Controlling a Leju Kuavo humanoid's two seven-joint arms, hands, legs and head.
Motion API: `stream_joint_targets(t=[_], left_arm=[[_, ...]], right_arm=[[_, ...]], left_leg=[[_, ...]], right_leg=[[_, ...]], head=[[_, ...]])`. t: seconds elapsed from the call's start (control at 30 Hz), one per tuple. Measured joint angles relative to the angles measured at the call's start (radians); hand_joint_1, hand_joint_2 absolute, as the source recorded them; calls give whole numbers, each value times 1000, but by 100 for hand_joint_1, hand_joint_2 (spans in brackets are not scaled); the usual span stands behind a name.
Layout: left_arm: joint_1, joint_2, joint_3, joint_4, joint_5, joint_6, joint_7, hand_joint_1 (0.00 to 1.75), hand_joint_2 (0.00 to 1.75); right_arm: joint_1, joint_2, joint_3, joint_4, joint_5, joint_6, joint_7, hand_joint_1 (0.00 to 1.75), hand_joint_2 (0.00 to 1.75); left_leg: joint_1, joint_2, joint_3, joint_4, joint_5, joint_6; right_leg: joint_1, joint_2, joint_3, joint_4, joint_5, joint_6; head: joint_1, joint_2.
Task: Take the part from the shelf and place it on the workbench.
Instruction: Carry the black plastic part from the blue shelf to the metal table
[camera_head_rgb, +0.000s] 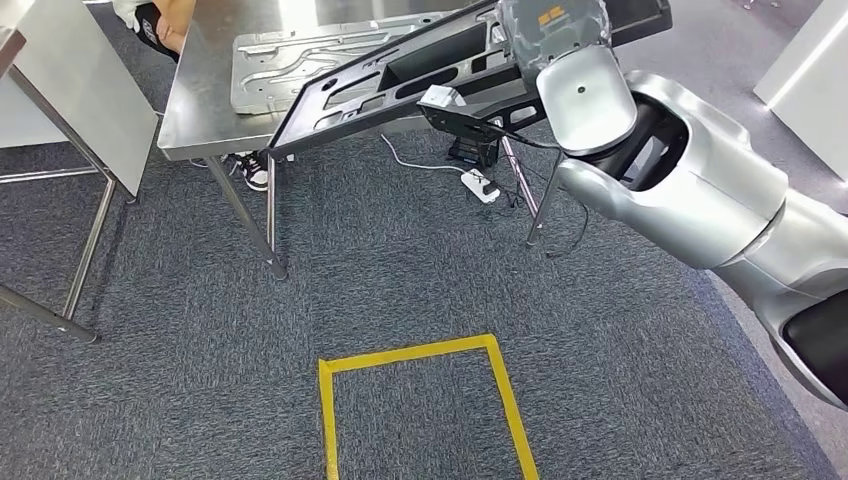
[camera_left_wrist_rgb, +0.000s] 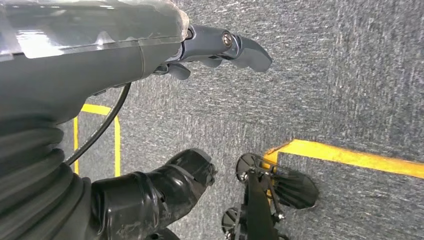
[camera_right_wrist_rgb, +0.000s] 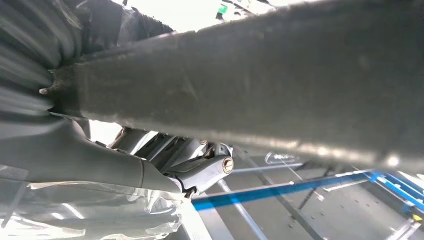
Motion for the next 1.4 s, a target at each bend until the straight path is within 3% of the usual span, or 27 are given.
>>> stream_joint_targets(t=[0.07,0.17,0.2,0.23,0.27,0.33,0.4,0.47,0.57,0.67,0.73,0.77,0.8,0.87,0.93,1.0,1.07,1.1,1.17,1.23,1.27,1.3,1.33,1.4], left_arm=[[0,0,0,0,0,0,0,0,175],[0,0,0,0,-1,0,0,0,175],[0,0,0,0,-2,0,0,0,175],[0,0,0,0,-2,0,0,0,175],[1,0,0,0,-2,1,0,0,175],[1,0,0,0,-4,2,-1,0,175],[0,0,0,0,-6,2,-2,0,175],[0,-1,0,0,-7,2,-3,0,175],[3,-1,0,0,-8,2,-3,0,175],[1,-2,0,0,-8,2,-2,0,175],[1,-1,0,0,-7,3,-1,0,175],[2,-1,0,0,-7,3,0,0,175],[2,-1,0,0,-7,3,1,0,175],[2,-1,0,0,-6,3,1,0,175],[1,0,0,0,-6,3,1,0,175],[0,0,0,0,-6,3,1,0,175],[0,0,0,0,-6,2,1,0,175],[0,0,0,0,-6,1,1,0,175],[1,0,0,0,-7,-1,1,0,175],[1,0,0,0,-7,-3,0,0,175],[1,0,0,0,-8,-3,0,0,175],[1,0,0,0,-8,-3,0,0,175],[1,0,0,0,-8,-3,0,0,175],[1,0,0,0,-9,-4,0,0,175]], right_arm=[[-1,-1,0,0,0,1,1,175,175],[-4,-3,0,-3,0,2,2,175,175],[-3,-3,0,-3,0,2,2,175,175],[-2,-3,0,-3,0,2,2,175,175],[-2,-3,0,-3,0,3,2,175,175],[-2,-3,0,-4,0,3,2,175,175],[-5,-3,0,-6,0,3,3,175,175],[-6,-2,0,-9,1,4,4,175,175],[-9,-2,0,-14,4,5,4,175,175],[-19,-1,0,-24,13,10,7,175,175],[-25,1,0,-36,22,10,11,175,175],[-29,2,0,-44,28,9,13,175,175],[-34,2,0,-52,34,8,15,175,175],[-48,3,0,-66,40,8,17,175,175],[-60,3,0,-74,42,8,19,175,175],[-64,3,0,-81,44,7,20,175,175],[-67,2,0,-86,52,3,20,175,175],[-68,2,-1,-89,58,-1,20,175,175],[-70,2,-2,-95,74,-10,21,175,175],[-64,0,-4,-101,94,-16,21,175,175],[-61,-1,-4,-104,104,-18,22,175,175],[-59,-2,-5,-107,113,-19,22,175,175],[-58,-3,-6,-111,118,-19,22,175,175],[-58,-4,-10,-118,123,-20,22,175,175]], left_leg=[[1,0,6,-8,4,15],[-3,-1,9,-11,4,33],[-6,-2,10,-10,3,36],[-8,-4,10,-9,1,38],[-10,-7,11,-7,-1,38],[-13,-12,12,1,-7,37],[-17,-16,7,11,-13,31],[-18,-17,3,14,-15,24],[-16,-15,-6,37,-36,10],[-7,-10,-77,194,-116,-11],[-1,-7,-118,272,-132,-20],[1,-6,-115,260,-113,-22],[3,-4,-93,211,-78,-24],[3,-2,-29,76,-18,-23],[-1,-1,5,8,-4,-13],[-4,-3,8,1,-6,1],[-1,-3,14,-8,-2,13],[0,-2,16,-12,0,21],[-1,-1,18,-14,0,31],[-4,-2,18,-12,-2,36],[-5,-4,19,-10,-3,36],[-5,-6,19,-7,-5,36],[-5,-7,19,-2,-8,34],[-8,-10,14,10,-16,27]], right_leg=[[-1,0,-11,29,-22,6],[5,1,-95,205,-107,3],[8,2,-124,260,-124,2],[11,2,-137,279,-120,0],[13,2,-131,262,-98,-4],[18,3,-79,144,-33,-17],[25,4,-30,42,1,-29],[29,5,-18,20,1,-36],[21,1,-9,5,7,-47],[17,-2,-4,-2,9,-54],[14,0,-3,0,7,-53],[12,0,-2,2,5,-51],[10,1,0,4,2,-48],[9,1,4,7,-4,-40],[11,1,5,6,-6,-30],[12,1,6,2,-4,-19],[12,1,-1,20,-20,-11],[13,1,-16,55,-42,-9],[14,2,-74,176,-103,-8],[15,2,-124,274,-130,-8],[15,2,-127,275,-116,-9],[14,2,-114,243,-88,-10],[15,2,-85,180,-51,-13],[18,3,-31,69,-10,-20]], head=[[2,0],[4,0],[4,0],[4,0],[4,0],[4,0],[4,0],[3,0],[2,0],[-1,0],[-1,0],[-2,0],[-2,0],[-2,0],[-1,0],[0,0],[0,0],[1,0],[1,0],[1,0],[1,0],[1,0],[1,0],[1,0]])
